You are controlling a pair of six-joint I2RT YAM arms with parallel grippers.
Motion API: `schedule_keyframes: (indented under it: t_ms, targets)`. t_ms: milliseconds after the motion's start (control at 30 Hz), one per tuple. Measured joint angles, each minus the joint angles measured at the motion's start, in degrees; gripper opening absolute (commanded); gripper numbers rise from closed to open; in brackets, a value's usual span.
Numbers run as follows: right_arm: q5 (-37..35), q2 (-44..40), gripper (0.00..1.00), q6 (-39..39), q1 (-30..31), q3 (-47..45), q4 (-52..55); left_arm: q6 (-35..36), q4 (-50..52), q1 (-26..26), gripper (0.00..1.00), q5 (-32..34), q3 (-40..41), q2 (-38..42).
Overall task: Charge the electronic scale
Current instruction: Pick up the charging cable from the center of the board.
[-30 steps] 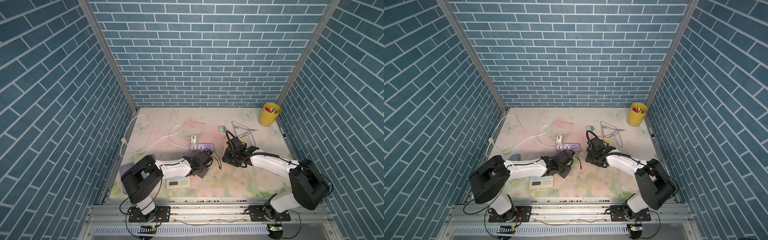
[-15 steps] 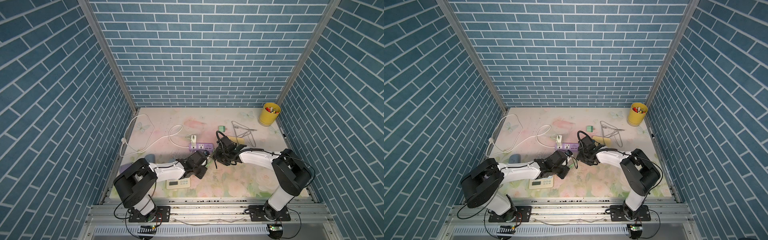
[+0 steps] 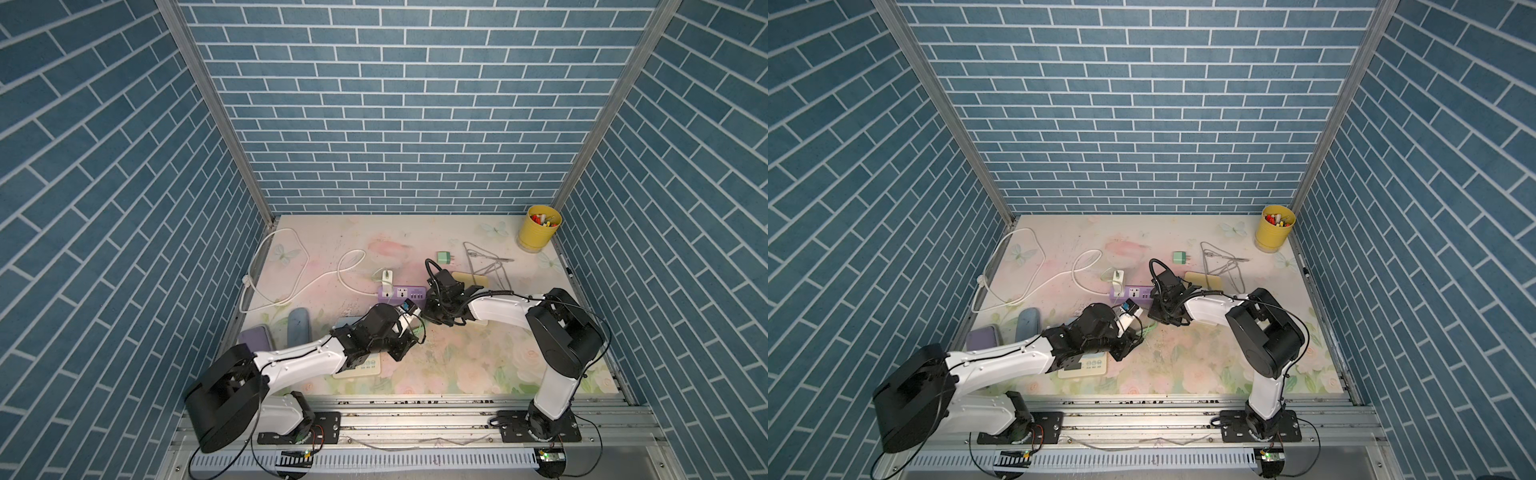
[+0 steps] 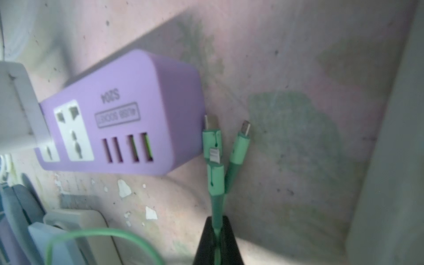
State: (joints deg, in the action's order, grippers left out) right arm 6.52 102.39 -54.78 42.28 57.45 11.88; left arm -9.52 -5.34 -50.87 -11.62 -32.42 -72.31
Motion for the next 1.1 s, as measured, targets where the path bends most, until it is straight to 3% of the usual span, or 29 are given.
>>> schedule_keyframes:
  t_ms: [100,267,533,700,833,1100]
  targets:
    - [-2.40,-4.37,0.00,7.82,-1.66,-2.03,3.63,1.07,1.22,0.74,0.65,0.68,1.25,6.67]
    - [-4.92,-15.34,0.00,25.07,-3.34,-2.38,8.33,1.75,3.04,6.14,0.68,0.92,1.25,15.23]
    - [2.34,-30.23,0.00,53.44,-3.30,-1.95,8.81,1.27,4.83,19.12,0.67,-8.46,-4.42,16.96]
    - [9.79,-32.70,0.00,63.78,-3.17,-1.31,7.58,0.20,2.71,25.38,0.65,-18.43,-9.88,15.78]
    - [12.87,-32.65,0.00,69.09,-2.34,-0.11,6.95,-0.13,1.79,27.54,0.62,-25.90,-13.51,13.62]
    - [10.45,-32.50,0.00,77.55,2.51,0.24,5.68,-2.95,0.11,27.78,0.48,-34.36,-15.93,7.50]
